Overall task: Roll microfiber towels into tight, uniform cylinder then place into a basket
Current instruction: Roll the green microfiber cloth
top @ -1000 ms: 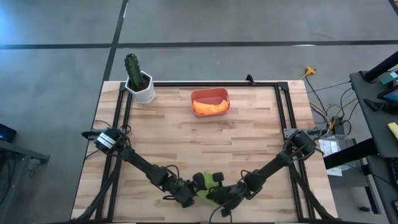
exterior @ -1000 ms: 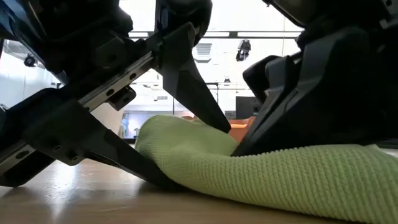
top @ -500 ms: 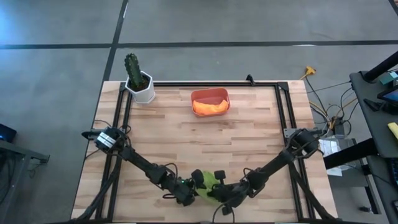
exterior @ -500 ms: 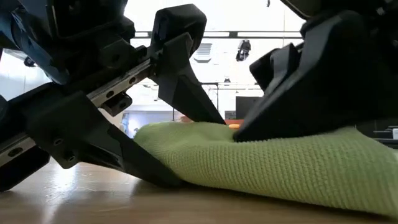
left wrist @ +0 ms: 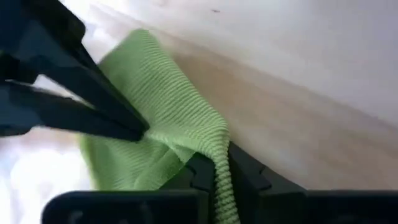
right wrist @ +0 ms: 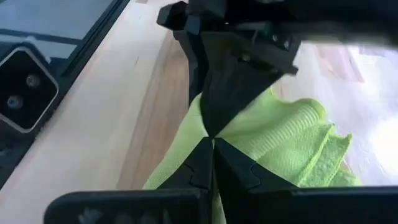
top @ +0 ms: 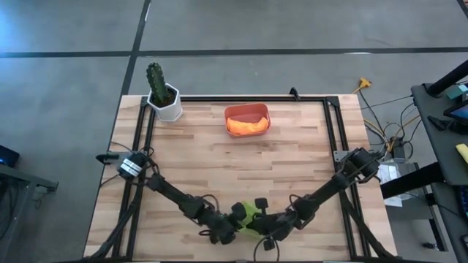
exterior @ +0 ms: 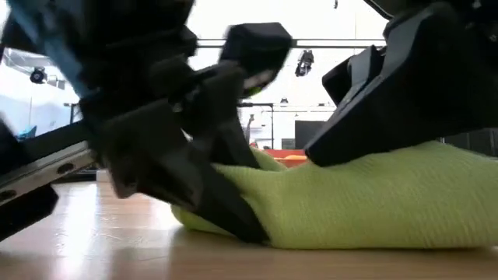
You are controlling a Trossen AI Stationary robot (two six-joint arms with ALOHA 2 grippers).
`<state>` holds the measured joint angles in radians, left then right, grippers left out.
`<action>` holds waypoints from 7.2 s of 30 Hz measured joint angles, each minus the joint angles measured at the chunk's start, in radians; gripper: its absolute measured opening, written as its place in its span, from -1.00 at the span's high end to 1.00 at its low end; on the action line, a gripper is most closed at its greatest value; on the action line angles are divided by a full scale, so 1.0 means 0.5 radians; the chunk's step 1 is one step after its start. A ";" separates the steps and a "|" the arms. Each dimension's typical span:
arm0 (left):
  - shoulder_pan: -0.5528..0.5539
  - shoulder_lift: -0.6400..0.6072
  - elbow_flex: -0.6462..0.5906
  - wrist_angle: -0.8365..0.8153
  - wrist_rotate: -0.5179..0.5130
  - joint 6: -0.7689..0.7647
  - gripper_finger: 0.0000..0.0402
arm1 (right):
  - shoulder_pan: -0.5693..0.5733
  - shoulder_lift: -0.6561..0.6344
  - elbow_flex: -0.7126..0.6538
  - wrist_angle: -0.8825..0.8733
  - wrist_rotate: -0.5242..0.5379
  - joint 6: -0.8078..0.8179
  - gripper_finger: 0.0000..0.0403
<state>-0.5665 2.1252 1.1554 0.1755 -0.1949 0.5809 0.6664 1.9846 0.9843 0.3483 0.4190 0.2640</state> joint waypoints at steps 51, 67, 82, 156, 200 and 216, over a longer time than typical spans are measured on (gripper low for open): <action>0.711 0.204 0.362 0.113 2.024 -1.979 0.98 | 0.291 0.257 0.500 -1.191 0.678 -0.625 0.20; 0.596 0.062 0.300 -0.264 1.828 -0.936 0.97 | 0.220 0.232 0.498 -1.146 0.199 -0.371 0.90; 0.491 -0.232 0.178 -0.618 1.469 -0.422 0.96 | -0.032 -0.049 0.145 -0.495 -0.560 -0.028 0.91; 0.226 -0.232 0.035 0.156 -0.101 0.014 0.97 | -0.012 -0.043 -0.680 0.846 -0.410 1.039 0.91; 0.448 0.150 0.118 0.234 0.567 0.024 0.97 | 0.002 -0.201 -0.651 0.530 -0.509 0.709 0.51; 0.436 0.142 0.133 0.195 0.537 -0.263 0.97 | -0.034 -0.939 -0.647 -0.404 -0.363 1.566 -0.50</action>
<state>-0.3485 2.1962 1.2218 0.2729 0.0735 0.4492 0.6495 1.5150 0.6609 0.1461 0.2377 1.0469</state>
